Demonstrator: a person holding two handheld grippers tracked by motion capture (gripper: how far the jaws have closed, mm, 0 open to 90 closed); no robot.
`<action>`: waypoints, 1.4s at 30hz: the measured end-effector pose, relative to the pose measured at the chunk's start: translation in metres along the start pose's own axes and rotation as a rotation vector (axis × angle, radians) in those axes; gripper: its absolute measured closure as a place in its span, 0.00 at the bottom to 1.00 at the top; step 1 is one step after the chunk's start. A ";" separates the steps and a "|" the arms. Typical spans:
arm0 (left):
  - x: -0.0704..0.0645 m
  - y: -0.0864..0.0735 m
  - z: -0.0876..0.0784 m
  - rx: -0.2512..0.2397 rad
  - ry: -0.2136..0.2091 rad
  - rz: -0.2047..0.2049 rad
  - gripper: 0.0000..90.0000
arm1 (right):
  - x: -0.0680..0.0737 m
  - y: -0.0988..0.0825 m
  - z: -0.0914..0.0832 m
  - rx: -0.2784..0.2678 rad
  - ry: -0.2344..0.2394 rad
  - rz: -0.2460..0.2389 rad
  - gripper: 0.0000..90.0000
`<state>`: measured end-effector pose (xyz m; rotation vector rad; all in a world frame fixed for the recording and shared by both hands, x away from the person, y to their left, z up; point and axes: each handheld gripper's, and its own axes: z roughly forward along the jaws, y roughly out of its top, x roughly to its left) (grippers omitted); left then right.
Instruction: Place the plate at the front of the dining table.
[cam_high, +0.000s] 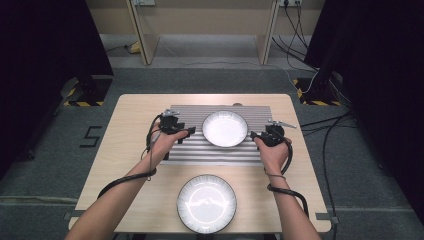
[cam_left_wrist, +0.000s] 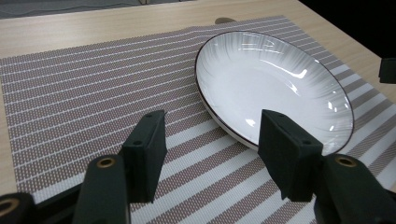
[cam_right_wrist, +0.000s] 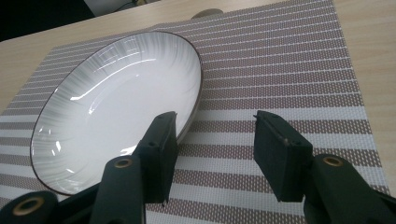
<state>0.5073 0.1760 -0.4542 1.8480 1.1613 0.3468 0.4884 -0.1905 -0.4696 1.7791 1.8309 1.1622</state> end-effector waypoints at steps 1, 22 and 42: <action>0.000 -0.001 -0.002 -0.003 -0.001 0.004 0.46 | -0.001 -0.001 -0.002 -0.004 -0.001 0.000 0.55; 0.013 -0.031 -0.051 -0.032 -0.005 -0.010 0.44 | 0.000 -0.024 -0.038 -0.015 0.019 -0.045 0.54; 0.021 -0.071 -0.085 -0.056 -0.002 -0.015 0.44 | -0.014 -0.055 -0.072 -0.025 0.015 -0.042 0.53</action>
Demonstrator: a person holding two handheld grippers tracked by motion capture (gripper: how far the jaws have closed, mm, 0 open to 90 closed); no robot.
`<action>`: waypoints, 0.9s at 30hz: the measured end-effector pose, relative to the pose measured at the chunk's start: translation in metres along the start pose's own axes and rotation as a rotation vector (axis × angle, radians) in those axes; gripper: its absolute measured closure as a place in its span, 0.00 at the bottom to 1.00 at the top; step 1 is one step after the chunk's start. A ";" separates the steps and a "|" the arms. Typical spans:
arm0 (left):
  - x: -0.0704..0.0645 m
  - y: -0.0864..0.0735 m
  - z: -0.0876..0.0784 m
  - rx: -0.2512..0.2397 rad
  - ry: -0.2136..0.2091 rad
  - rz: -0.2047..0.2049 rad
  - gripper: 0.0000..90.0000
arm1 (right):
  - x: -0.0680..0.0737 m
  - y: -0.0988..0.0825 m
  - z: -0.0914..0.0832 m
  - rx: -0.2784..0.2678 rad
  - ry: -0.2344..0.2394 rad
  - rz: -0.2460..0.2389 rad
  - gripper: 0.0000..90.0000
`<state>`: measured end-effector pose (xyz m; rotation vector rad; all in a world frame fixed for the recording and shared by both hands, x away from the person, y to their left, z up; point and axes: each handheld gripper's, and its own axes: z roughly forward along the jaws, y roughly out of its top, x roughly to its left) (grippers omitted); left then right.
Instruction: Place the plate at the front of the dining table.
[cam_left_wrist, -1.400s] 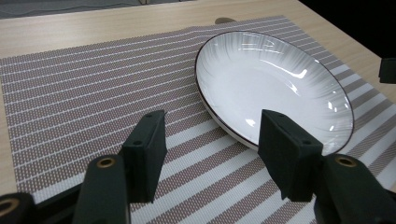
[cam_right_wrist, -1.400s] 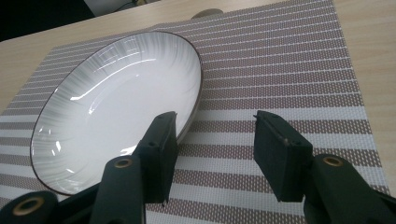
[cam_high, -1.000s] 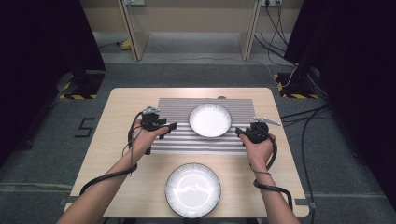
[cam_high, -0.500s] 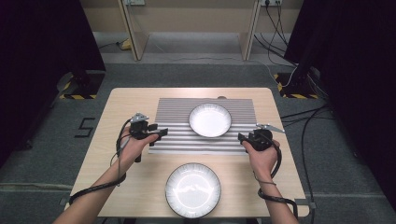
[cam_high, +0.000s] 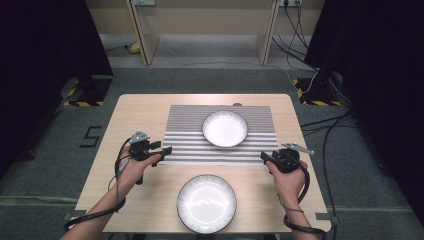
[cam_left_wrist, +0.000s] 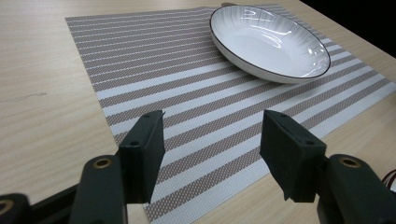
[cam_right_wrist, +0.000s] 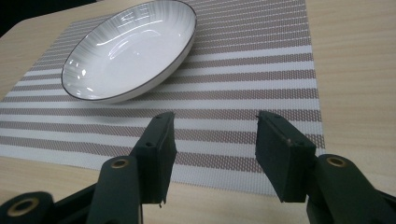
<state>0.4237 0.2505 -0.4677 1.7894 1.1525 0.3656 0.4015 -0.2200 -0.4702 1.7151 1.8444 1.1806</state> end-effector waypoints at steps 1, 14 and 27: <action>0.001 -0.001 -0.002 -0.002 0.004 0.000 0.44 | -0.001 -0.002 -0.002 0.000 -0.002 0.003 0.53; 0.006 -0.022 -0.026 -0.045 0.038 -0.002 0.44 | -0.010 -0.021 -0.019 -0.009 -0.011 0.022 0.53; 0.014 -0.047 -0.047 -0.051 0.053 -0.011 0.44 | -0.021 -0.041 -0.036 -0.008 -0.025 0.033 0.53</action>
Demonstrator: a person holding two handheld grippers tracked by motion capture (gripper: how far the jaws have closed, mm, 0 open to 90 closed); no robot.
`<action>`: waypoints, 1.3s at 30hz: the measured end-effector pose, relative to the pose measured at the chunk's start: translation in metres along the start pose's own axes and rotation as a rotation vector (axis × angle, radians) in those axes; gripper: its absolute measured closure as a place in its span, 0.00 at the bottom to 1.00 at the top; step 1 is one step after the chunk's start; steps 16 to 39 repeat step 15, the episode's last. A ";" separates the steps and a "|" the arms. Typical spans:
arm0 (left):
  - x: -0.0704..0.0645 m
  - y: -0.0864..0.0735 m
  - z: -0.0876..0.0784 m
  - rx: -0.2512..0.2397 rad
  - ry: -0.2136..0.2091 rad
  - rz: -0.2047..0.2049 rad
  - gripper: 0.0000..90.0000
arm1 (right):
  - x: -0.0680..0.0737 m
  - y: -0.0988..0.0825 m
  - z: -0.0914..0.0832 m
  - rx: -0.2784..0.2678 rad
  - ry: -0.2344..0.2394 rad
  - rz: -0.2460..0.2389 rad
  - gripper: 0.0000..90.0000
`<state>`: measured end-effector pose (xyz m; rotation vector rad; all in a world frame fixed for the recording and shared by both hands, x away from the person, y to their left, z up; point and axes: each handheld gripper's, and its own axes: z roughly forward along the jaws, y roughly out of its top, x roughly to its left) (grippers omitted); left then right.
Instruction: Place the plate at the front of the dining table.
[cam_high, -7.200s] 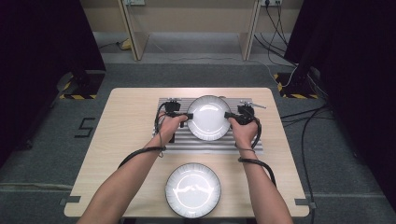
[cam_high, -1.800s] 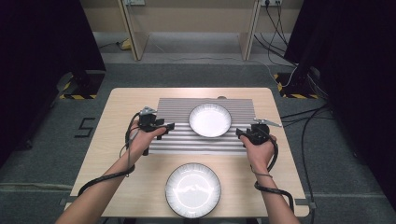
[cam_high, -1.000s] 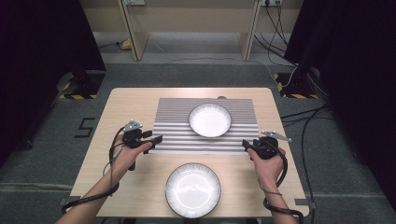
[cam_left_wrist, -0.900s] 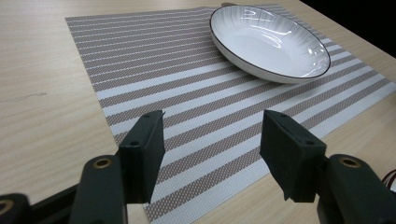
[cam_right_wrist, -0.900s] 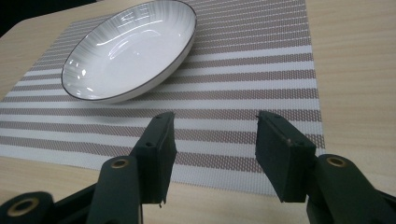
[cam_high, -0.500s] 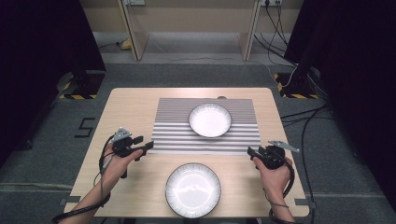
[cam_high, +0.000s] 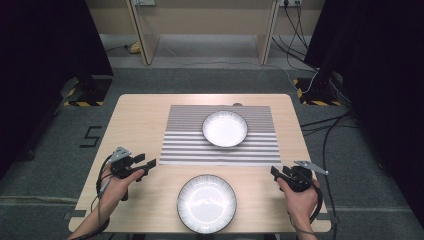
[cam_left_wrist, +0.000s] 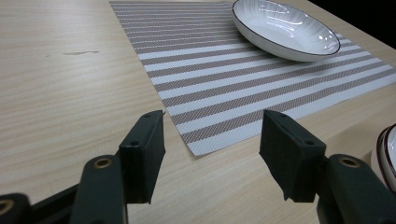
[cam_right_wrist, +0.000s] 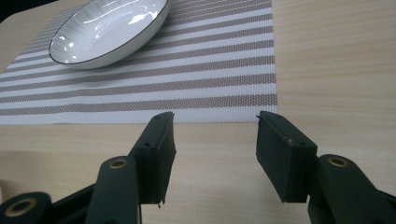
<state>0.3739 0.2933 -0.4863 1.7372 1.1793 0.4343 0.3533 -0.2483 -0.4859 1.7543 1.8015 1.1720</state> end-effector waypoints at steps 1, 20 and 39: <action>0.001 -0.002 -0.002 -0.002 0.001 -0.004 0.44 | -0.001 -0.002 -0.001 -0.001 -0.002 0.000 0.52; 0.009 -0.019 -0.022 -0.018 0.030 -0.021 0.44 | -0.008 -0.026 -0.027 -0.024 -0.015 0.047 0.52; 0.009 -0.019 -0.022 -0.018 0.030 -0.021 0.44 | -0.008 -0.026 -0.027 -0.024 -0.015 0.047 0.52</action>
